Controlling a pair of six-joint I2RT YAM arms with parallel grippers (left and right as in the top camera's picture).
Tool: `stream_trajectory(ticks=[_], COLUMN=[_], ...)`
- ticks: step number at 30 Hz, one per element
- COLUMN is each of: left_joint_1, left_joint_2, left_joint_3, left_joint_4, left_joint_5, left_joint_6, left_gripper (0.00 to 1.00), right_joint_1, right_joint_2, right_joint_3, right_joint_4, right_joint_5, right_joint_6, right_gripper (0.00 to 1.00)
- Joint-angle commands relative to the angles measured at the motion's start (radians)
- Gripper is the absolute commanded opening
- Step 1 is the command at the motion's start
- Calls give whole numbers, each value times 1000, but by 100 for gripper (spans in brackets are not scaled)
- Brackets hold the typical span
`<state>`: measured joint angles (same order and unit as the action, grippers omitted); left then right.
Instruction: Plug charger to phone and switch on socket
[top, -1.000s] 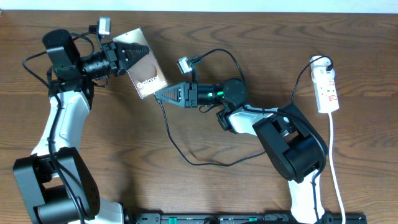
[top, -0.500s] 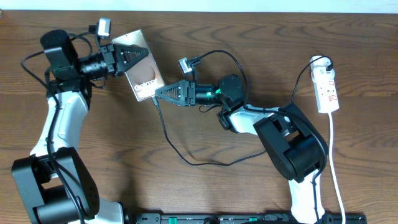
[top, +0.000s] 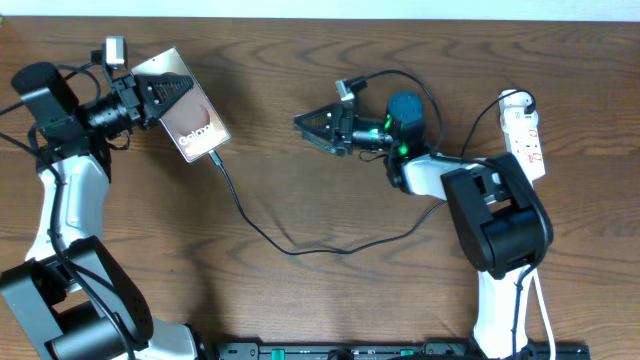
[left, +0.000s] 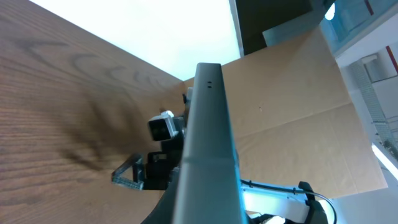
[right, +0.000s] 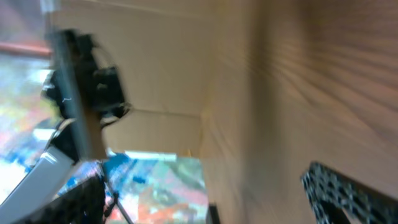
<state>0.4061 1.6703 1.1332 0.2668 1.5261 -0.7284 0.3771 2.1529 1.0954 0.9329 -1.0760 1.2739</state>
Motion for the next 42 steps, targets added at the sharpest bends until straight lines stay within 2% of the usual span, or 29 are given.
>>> stream_trajectory(ticks=[1,7,9,13,19,22,27,32,38,42], left_joint_1=[5,5,5,5,4,0,-11,-54,-131,-184], left_joint_2=[-11,-11,-11,-11,-11,-11,-11,-11,-11,-10], left_joint_3=[-6,-6,-6,-6,-12,-38,-110,-209,-316,-331], left_joint_4=[5,5,5,5,5,4,5,4,-60,-238], left_joint_5=[47,47,47,47,47,47,35,-48,-286,-488], left_joint_6=[2,3,3,14,16,37,58,74,92,172], left_gripper=[8,7,7,7,7,7,7,7,8,8], right_joint_1=[-18,-23,-23,-23,-16,-15,-11,-1,18,31], right_joint_2=[-6,-50,-102,-247,-502,-624,-748,-786,-786,-786], right_joint_3=[6,9,19,56,95,95,95,95,95,95], right_joint_4=[-158,-638,-827,-1111,-1405,-1539,-1717,-1812,-1818,-1812], right_joint_5=[28,230,351,569,887,1047,1185,1207,1205,1205], right_joint_6=[-146,-405,-517,-643,-661,-618,-539,-526,-526,-526], right_gripper=[99,99,99,99,99,99,99,99,99,99])
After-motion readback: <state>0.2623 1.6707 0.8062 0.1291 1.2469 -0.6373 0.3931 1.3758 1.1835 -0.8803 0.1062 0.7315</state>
